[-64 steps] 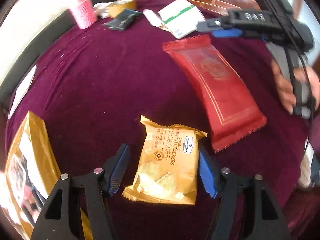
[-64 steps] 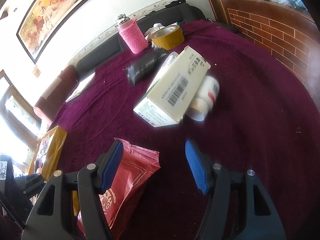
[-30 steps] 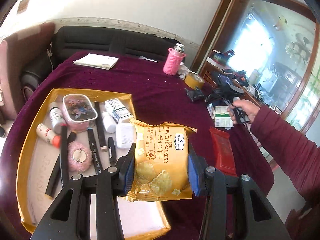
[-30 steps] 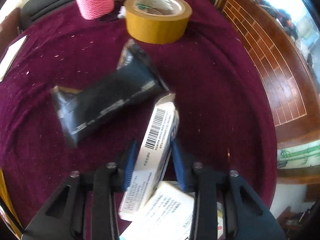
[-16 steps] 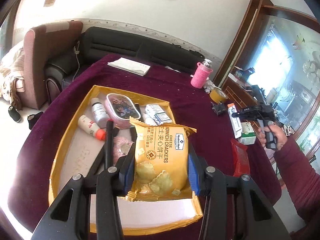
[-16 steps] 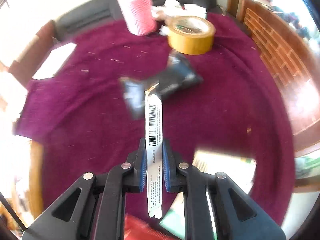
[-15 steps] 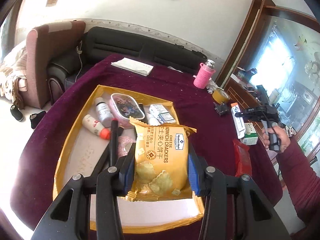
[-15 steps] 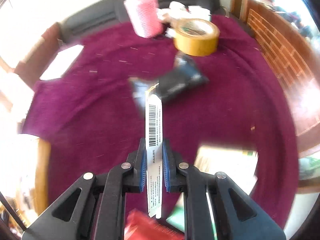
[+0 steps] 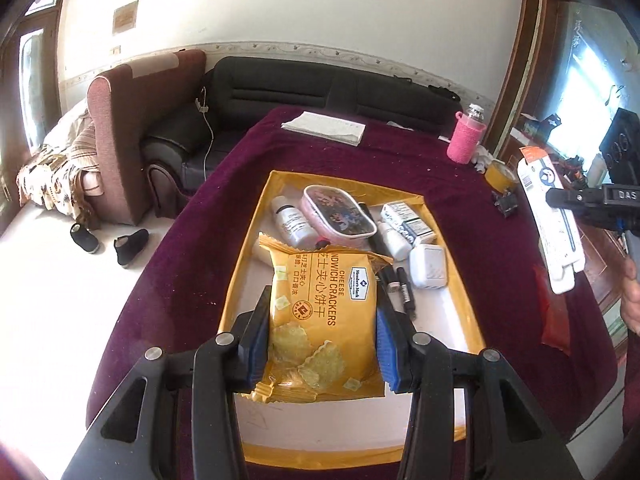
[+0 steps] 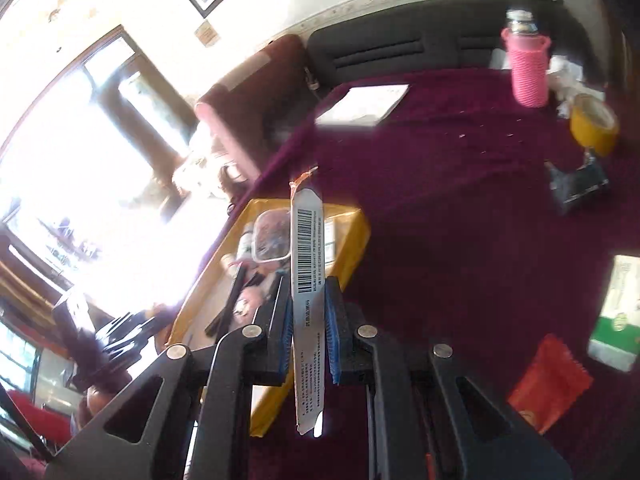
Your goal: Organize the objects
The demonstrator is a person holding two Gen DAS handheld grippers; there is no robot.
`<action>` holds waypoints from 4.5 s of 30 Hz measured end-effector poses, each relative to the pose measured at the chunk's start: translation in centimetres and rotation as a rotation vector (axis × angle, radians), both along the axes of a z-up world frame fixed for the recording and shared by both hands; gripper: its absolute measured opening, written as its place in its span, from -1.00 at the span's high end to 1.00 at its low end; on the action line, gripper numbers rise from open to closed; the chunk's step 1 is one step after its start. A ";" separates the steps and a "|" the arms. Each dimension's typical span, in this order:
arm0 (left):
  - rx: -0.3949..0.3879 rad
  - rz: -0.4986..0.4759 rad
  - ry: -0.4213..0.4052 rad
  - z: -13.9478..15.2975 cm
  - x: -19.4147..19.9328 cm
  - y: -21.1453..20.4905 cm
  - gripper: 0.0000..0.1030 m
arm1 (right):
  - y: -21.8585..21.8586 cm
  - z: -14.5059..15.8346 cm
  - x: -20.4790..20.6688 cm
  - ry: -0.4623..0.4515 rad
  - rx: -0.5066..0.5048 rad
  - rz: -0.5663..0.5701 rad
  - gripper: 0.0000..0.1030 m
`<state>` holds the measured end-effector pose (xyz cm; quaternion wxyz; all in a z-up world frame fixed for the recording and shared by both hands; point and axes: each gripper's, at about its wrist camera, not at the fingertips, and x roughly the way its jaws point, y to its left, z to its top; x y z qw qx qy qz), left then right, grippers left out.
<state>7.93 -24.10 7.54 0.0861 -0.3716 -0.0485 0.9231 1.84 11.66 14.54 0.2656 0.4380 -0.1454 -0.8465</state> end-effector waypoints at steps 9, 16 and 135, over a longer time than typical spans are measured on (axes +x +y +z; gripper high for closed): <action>-0.074 0.006 -0.112 -3.5 -3.2 -1.4 0.23 | -9.9 -7.9 -1.2 -0.196 -0.052 0.120 0.76; -0.075 0.002 -0.100 -4.2 -3.9 -1.3 0.21 | -13.1 -11.2 -2.9 -0.221 0.064 0.086 0.76; 0.150 -0.177 0.042 1.2 -3.1 17.4 -0.94 | 22.8 -12.5 -26.6 -0.437 0.458 -0.641 -0.14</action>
